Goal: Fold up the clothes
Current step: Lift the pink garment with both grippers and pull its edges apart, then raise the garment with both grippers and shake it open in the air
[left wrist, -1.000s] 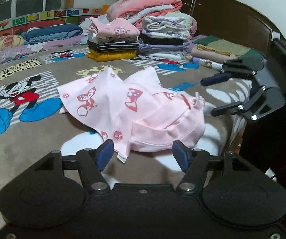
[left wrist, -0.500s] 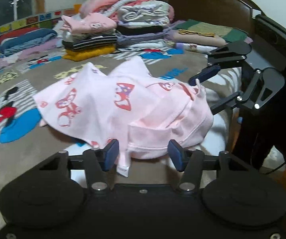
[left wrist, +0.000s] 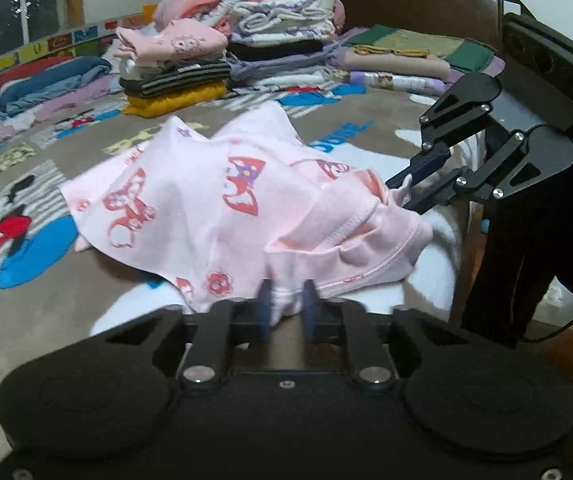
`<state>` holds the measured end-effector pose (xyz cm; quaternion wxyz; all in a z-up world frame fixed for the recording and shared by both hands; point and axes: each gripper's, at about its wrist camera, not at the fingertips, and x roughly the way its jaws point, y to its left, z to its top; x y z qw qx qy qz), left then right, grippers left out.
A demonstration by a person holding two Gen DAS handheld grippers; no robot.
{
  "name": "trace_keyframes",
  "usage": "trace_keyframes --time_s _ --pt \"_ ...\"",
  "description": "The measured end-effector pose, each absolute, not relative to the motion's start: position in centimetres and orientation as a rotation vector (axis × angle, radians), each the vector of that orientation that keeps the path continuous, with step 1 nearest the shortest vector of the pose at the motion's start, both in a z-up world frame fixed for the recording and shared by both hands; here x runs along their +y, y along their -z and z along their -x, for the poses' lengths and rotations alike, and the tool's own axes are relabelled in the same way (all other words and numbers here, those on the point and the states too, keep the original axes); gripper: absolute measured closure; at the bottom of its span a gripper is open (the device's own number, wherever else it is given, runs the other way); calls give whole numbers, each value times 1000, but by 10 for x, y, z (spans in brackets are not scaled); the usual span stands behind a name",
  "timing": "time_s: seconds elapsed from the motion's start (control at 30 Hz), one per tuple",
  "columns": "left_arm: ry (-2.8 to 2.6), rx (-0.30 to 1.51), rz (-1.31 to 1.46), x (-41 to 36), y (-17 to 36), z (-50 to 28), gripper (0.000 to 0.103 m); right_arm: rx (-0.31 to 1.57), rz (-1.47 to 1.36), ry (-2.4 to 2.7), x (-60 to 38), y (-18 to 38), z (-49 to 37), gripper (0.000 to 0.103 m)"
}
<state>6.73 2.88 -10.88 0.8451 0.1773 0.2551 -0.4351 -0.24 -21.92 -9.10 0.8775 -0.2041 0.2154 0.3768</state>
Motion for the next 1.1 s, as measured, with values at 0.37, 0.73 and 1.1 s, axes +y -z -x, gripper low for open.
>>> trace_keyframes --time_s 0.37,0.73,1.1 --pt "950 533 -563 24 115 -19 98 439 552 -846 -215 91 -8 57" --pt "910 538 -543 23 125 -32 66 553 532 -1001 -211 91 -33 58" --pt "764 434 -448 28 90 -44 97 475 534 -936 -215 68 -18 92"
